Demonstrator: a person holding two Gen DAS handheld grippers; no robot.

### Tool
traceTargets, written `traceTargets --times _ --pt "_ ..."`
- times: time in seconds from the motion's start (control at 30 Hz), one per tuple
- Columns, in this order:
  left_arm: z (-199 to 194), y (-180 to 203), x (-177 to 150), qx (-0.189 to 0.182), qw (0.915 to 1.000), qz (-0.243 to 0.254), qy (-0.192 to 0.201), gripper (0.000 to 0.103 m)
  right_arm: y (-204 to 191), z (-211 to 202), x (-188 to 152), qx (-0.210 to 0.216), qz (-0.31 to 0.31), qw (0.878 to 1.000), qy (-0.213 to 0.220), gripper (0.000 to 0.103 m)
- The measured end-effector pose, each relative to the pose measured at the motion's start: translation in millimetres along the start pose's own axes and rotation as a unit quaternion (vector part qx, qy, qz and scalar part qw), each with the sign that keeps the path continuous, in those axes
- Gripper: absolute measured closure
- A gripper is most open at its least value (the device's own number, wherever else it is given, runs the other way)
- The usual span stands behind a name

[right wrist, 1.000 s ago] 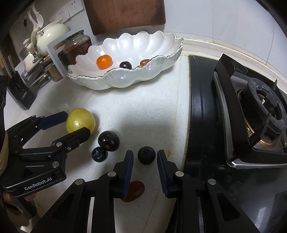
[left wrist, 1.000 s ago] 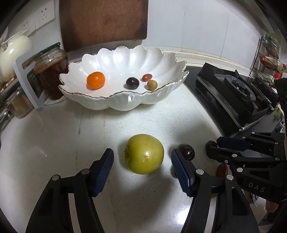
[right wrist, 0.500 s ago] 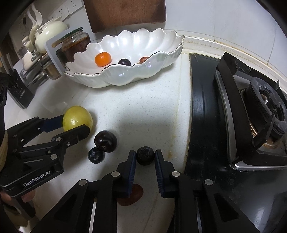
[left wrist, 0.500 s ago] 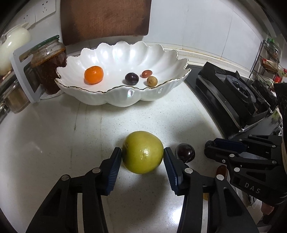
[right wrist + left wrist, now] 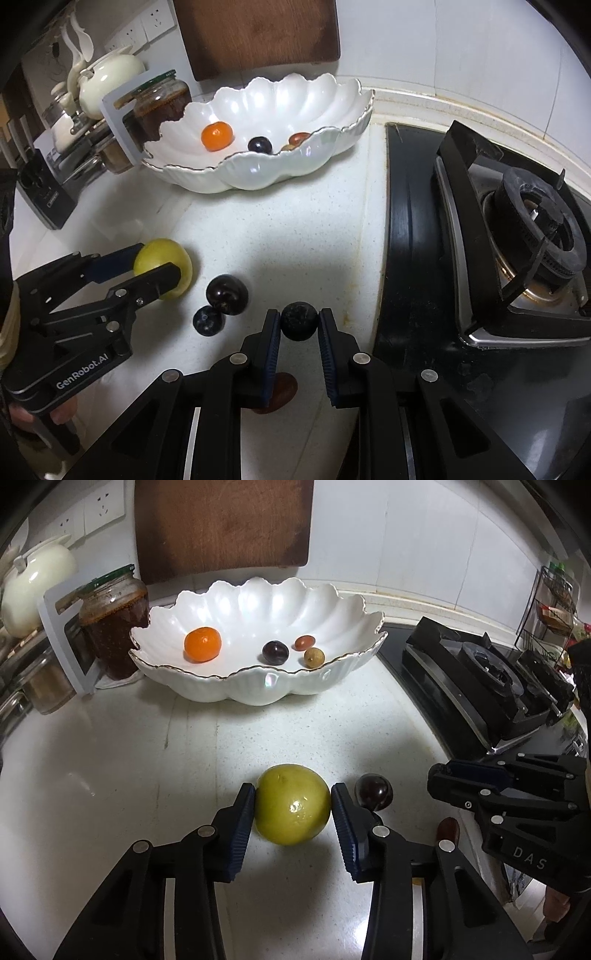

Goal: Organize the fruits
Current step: 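Lift the green fruit with the left tool while the right tool carries the cherry to the bowl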

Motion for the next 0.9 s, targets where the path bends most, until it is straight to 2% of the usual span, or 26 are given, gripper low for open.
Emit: traceTargets --times 0.43,0.57,0.9 --pt "13.8 1.7 -2.1 0.023 0.9997 0.001 -0.004 0.058 2.8 -6.4 -0.5 0.0 0.008 1.0 0.011 0.081" --pt "18.9 -2.3 -2.8 0.016 0.9997 -0.015 -0.006 0.058 1.7 -5.2 2.9 0.002 0.006 1.0 0.015 0.081" --pt "9.9 -3.5 -3.4 0.017 0.9997 -0.015 0.004 0.059 -1.9 -7.2 7.4 0.013 0.0 1.0 0.023 0.081"
Point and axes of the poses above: each gripper's, at about its wrist camera, not at the fingertips, and z roughly the way its jaws point, y to its right, x to its top, the point moved 8 cm from there along z, roughly the way its jaws point, and after that the axes turned 12 degrees about -z, right-handed, at the moved point
